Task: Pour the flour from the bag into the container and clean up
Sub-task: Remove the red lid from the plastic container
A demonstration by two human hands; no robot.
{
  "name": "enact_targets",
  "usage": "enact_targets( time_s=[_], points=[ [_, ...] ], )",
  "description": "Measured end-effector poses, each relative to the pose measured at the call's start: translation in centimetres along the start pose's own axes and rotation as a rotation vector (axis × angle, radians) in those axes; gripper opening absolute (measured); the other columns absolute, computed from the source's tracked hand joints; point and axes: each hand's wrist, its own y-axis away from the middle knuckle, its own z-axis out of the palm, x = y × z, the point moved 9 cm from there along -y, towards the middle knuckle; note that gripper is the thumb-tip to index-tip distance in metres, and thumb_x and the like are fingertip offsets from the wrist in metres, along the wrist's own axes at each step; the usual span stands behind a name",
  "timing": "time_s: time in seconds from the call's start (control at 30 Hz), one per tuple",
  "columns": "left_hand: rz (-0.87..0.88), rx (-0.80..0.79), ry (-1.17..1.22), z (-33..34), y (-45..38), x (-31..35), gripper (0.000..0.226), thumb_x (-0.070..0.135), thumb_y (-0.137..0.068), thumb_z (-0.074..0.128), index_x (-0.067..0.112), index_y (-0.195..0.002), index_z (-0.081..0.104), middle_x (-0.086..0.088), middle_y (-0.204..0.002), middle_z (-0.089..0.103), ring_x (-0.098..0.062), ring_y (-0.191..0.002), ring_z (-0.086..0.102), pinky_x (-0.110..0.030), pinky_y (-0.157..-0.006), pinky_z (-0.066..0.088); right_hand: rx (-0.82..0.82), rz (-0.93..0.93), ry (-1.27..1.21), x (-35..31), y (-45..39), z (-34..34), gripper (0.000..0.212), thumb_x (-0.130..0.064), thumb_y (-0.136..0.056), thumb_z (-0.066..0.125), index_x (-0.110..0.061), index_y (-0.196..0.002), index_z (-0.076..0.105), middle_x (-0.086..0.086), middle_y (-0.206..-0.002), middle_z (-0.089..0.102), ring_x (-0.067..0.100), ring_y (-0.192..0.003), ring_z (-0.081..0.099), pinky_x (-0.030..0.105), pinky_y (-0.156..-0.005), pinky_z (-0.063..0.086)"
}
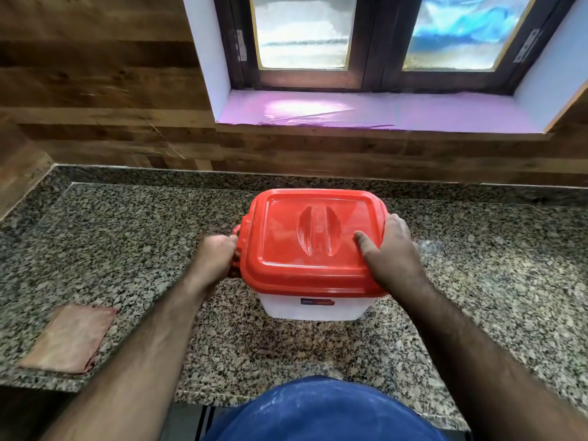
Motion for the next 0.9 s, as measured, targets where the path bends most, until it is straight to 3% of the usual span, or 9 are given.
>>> enact_targets(
  time_s=[0.07,0.17,0.23,0.3,0.47,0.53,0.63,0.8,0.9],
  points=[
    [-0.086,-0.072,0.035,0.8,-0.1,-2.0,0.032,0.028,-0.112,0.055,0.003,-0.109,0.075,-0.019,-0.102,0.082,-0.025,-0.083,0.080,-0.049,-0.081,0.068,-0.008,0.059,-0.044,0.5,0.0,0.0,0.095,-0.063,-0.095,0.068,-0.012,-0.164,0.027,0.011,-0.164,0.041,0.037,-0.141,0.050,0.061,-0.111,0.052],
    [0.021,0.137,-0.029,0.0,0.9,-0.9,0.032,0.034,-0.114,0.046,0.020,-0.129,0.070,-0.001,-0.107,0.081,-0.022,-0.101,0.080,-0.048,-0.088,0.066,-0.015,0.174,-0.093,1.5,-0.3,-0.6,0.095,-0.068,-0.084,0.078,-0.008,-0.149,0.044,0.014,-0.141,0.055,0.036,-0.126,0.059,0.057,-0.102,0.058],
    [0.107,0.224,0.075,0.0,2.8,1.0,0.039,0.045,-0.116,0.039,0.025,-0.132,0.067,0.003,-0.110,0.078,-0.017,-0.101,0.077,-0.038,-0.079,0.064,-0.003,0.210,-0.062,1.6,-0.4,-1.2,0.100,-0.075,-0.076,0.081,-0.009,-0.144,0.049,0.014,-0.138,0.053,0.037,-0.128,0.055,0.058,-0.102,0.057],
    [0.120,0.106,0.181,1.9,4.3,2.4,0.046,0.063,-0.112,0.033,0.033,-0.131,0.063,0.006,-0.110,0.077,-0.009,-0.097,0.075,-0.025,-0.069,0.055,-0.010,0.266,-0.062,1.9,-0.7,-1.5,0.108,-0.076,-0.067,0.087,-0.008,-0.143,0.052,0.014,-0.142,0.049,0.038,-0.135,0.048,0.057,-0.107,0.053],
    [0.106,0.017,0.319,3.2,4.1,1.8,0.084,0.091,-0.091,0.033,0.035,-0.150,0.054,0.004,-0.127,0.077,-0.019,-0.112,0.077,-0.030,-0.075,0.059,-0.088,0.346,-0.269,3.5,-2.6,-1.4,0.159,-0.088,0.006,0.084,-0.009,-0.130,0.063,0.013,-0.129,0.064,0.039,-0.116,0.066,0.059,-0.091,0.063],
    [0.104,0.055,0.337,2.8,4.1,1.6,0.093,0.093,-0.088,0.034,0.032,-0.158,0.047,0.001,-0.132,0.074,-0.020,-0.113,0.076,-0.033,-0.076,0.062,-0.107,0.309,-0.363,2.5,-2.2,-2.2,0.143,-0.080,0.004,0.091,-0.009,-0.119,0.071,0.012,-0.113,0.075,0.035,-0.097,0.077,0.052,-0.080,0.068],
    [0.099,0.115,0.374,2.1,4.2,1.6,0.098,0.093,-0.088,0.036,0.028,-0.160,0.044,0.000,-0.134,0.071,-0.018,-0.111,0.075,-0.043,-0.086,0.064,-0.116,0.227,-0.566,-1.0,-0.3,-4.4,0.089,-0.043,-0.035,0.111,-0.005,-0.108,0.075,0.016,-0.099,0.081,0.032,-0.078,0.082,0.050,-0.070,0.069],
    [0.059,0.104,0.335,1.2,3.8,1.8,0.096,0.094,-0.092,0.018,0.027,-0.137,0.068,-0.004,-0.119,0.082,-0.022,-0.108,0.079,-0.046,-0.096,0.061,-0.187,0.060,-0.931,-5.8,1.5,-5.7,0.040,0.007,-0.067,0.094,-0.002,-0.098,0.070,0.019,-0.092,0.081,0.033,-0.076,0.081,0.050,-0.070,0.068],
    [0.062,0.138,0.418,0.7,4.2,2.5,0.092,0.085,-0.099,0.007,0.026,-0.133,0.069,-0.005,-0.113,0.083,-0.022,-0.107,0.078,-0.037,-0.090,0.057,-0.240,-0.020,-1.159,-7.7,2.5,-6.9,0.047,0.010,-0.066,0.088,-0.005,-0.105,0.067,0.017,-0.091,0.081,0.030,-0.077,0.080,0.045,-0.072,0.066]
  ],
)
